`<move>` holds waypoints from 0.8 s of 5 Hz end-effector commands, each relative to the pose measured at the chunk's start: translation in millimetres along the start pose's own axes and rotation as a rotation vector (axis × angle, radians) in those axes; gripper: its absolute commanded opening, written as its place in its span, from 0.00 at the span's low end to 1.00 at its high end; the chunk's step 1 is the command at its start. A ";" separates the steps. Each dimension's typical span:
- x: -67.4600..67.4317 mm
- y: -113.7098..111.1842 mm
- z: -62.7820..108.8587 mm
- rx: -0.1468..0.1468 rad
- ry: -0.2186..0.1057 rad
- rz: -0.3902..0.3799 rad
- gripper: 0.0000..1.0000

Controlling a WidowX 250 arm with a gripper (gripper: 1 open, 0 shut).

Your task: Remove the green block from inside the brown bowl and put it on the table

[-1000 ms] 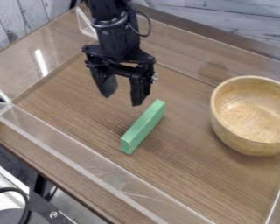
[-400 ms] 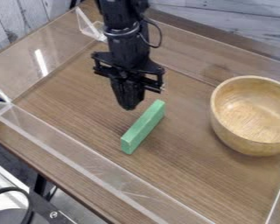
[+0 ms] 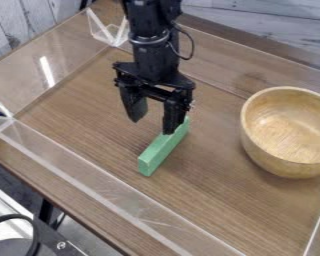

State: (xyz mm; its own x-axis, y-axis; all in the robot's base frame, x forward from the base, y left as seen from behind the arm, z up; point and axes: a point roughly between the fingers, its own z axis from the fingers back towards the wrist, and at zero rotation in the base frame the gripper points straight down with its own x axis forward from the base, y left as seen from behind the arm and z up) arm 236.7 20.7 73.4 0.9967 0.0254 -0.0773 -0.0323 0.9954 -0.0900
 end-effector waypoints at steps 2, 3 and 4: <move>9.1 15.4 32.3 0.027 -0.065 -0.005 1.00; 3.3 16.0 44.2 0.039 -0.086 -0.033 1.00; 7.5 -1.7 34.3 0.087 -0.085 0.037 1.00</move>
State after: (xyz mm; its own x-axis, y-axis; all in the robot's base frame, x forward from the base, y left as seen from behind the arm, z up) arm 241.7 19.5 98.5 0.9979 0.0561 -0.0320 -0.0563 0.9984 -0.0065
